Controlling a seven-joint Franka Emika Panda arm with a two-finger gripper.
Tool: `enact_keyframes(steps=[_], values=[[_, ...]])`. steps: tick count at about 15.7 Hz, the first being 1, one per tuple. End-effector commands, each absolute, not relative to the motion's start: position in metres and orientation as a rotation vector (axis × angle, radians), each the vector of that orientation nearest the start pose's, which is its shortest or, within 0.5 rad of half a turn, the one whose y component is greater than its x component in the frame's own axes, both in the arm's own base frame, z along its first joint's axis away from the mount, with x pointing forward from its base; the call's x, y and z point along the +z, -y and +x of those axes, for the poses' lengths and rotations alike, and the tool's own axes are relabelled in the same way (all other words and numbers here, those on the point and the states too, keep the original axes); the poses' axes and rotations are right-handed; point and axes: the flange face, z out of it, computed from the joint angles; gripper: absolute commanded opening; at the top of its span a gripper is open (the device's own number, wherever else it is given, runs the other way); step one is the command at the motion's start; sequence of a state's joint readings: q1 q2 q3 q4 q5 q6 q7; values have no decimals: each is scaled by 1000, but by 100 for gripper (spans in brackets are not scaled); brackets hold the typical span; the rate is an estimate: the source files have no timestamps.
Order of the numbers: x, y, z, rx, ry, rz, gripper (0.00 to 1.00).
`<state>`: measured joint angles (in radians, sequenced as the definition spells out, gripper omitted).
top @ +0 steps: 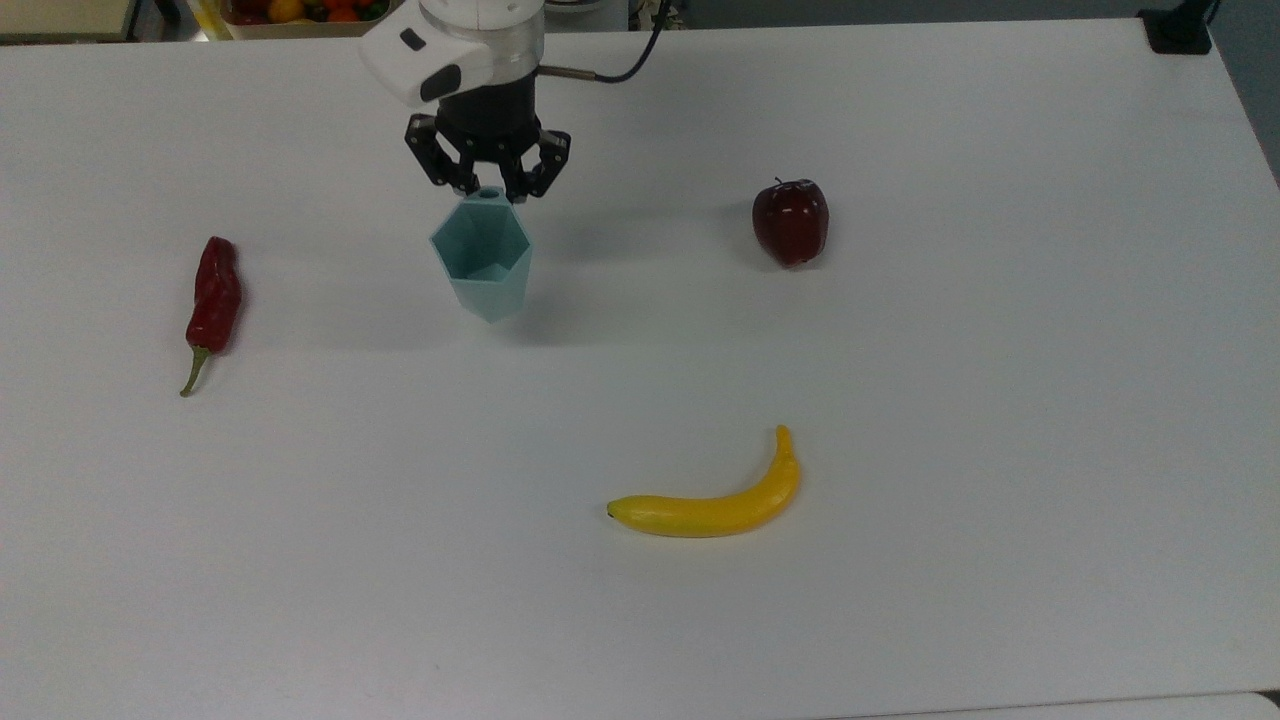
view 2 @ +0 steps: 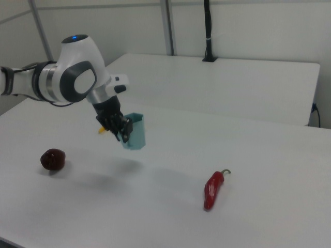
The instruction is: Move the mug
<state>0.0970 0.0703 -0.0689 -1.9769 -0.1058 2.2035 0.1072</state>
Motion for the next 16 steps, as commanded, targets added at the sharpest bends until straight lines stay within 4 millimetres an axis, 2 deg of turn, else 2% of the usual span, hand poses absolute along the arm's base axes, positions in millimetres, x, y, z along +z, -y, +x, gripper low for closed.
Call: enact_keyframes(steps=[1, 5, 10, 11, 13, 15, 16], values=[[417, -7, 538, -154, -74, -3230, 1], [395, -14, 531, -120, -49, -3230, 3], [373, -18, 535, -79, -89, -3233, 12], [373, -18, 534, -67, -97, -3234, 24], [373, -18, 533, -57, -98, -3235, 83], [374, -18, 531, -20, -96, -3239, 85], [376, -18, 530, -1, -97, -3242, 91]])
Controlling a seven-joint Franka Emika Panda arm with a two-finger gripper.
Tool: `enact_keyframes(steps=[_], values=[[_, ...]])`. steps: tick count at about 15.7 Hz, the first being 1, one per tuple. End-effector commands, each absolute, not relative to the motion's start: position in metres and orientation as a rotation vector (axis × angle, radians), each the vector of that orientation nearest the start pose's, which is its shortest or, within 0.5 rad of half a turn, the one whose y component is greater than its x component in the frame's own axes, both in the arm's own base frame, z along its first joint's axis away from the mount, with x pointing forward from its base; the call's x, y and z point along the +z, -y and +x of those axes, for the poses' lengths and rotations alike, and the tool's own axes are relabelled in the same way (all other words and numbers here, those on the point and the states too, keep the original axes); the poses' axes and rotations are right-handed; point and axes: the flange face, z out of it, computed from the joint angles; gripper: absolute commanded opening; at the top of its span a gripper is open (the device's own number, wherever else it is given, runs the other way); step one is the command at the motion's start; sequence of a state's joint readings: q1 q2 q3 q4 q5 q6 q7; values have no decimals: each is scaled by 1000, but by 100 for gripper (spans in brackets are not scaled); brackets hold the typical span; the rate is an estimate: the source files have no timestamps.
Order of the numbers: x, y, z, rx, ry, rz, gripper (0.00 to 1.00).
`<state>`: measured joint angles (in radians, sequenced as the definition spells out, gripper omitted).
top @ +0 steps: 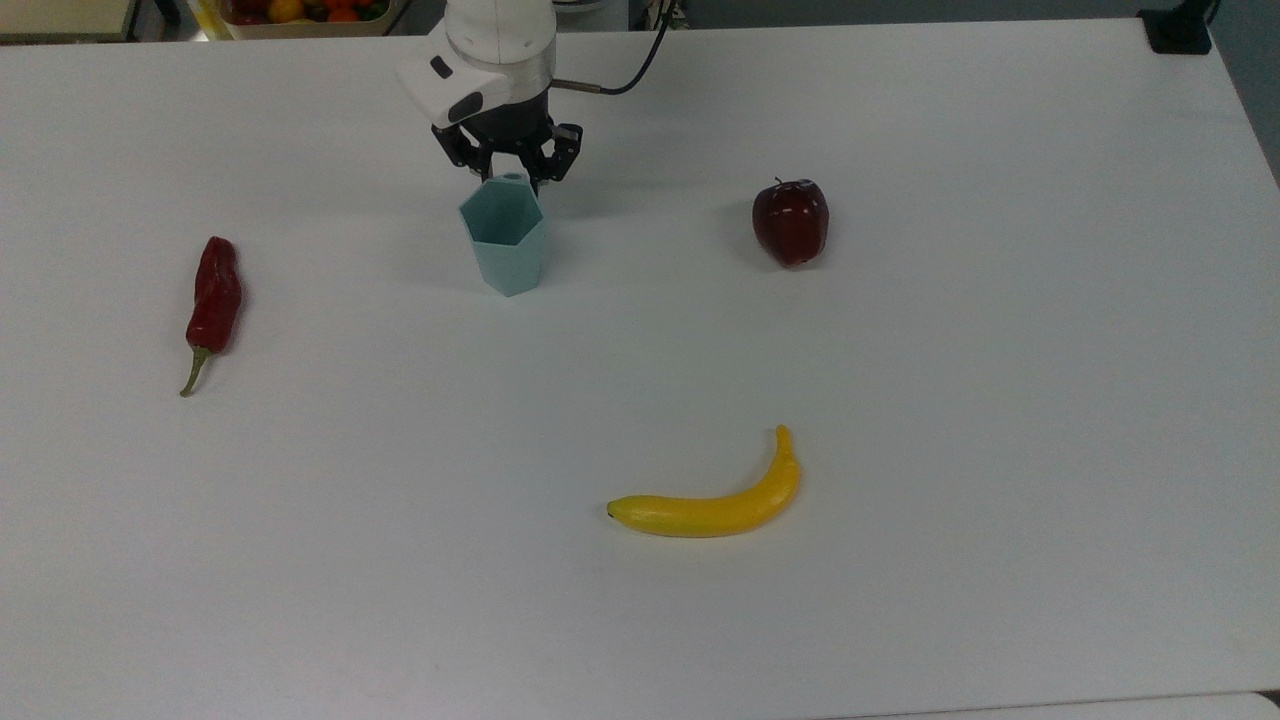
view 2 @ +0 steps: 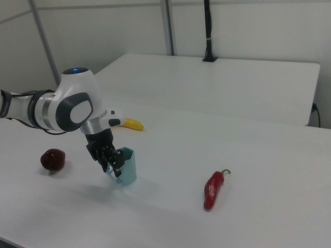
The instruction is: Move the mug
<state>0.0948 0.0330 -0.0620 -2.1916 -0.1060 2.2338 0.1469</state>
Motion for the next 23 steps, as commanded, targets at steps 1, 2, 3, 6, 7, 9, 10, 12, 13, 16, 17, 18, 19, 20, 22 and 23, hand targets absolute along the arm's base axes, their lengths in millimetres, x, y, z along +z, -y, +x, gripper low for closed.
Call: enact_keyframes(steps=[1, 2, 3, 6, 7, 9, 10, 12, 13, 16, 17, 18, 19, 20, 22, 23], values=[[380, -24, 530, 25, -77, -3246, 98], [386, -28, 530, 63, -63, -3253, 100], [396, -33, 531, 91, -52, -3259, 100], [455, -39, 545, 142, -50, -3268, 100], [475, -42, 551, 126, -56, -3261, 100], [512, -44, 559, 71, -47, -3253, 100], [530, -49, 559, 54, -14, -3253, 100], [565, -53, 559, 53, 41, -3252, 100], [579, -53, 557, 58, 61, -3249, 100], [609, -49, 554, 21, 55, -3224, 100], [617, -44, 552, 7, 44, -3220, 100], [628, -40, 549, -26, 35, -3218, 100], [631, -36, 548, -28, 37, -3217, 100], [631, -33, 548, -20, 39, -3218, 100], [636, -27, 547, -24, 18, -3216, 100], [637, -28, 545, -9, 19, -3210, 100]])
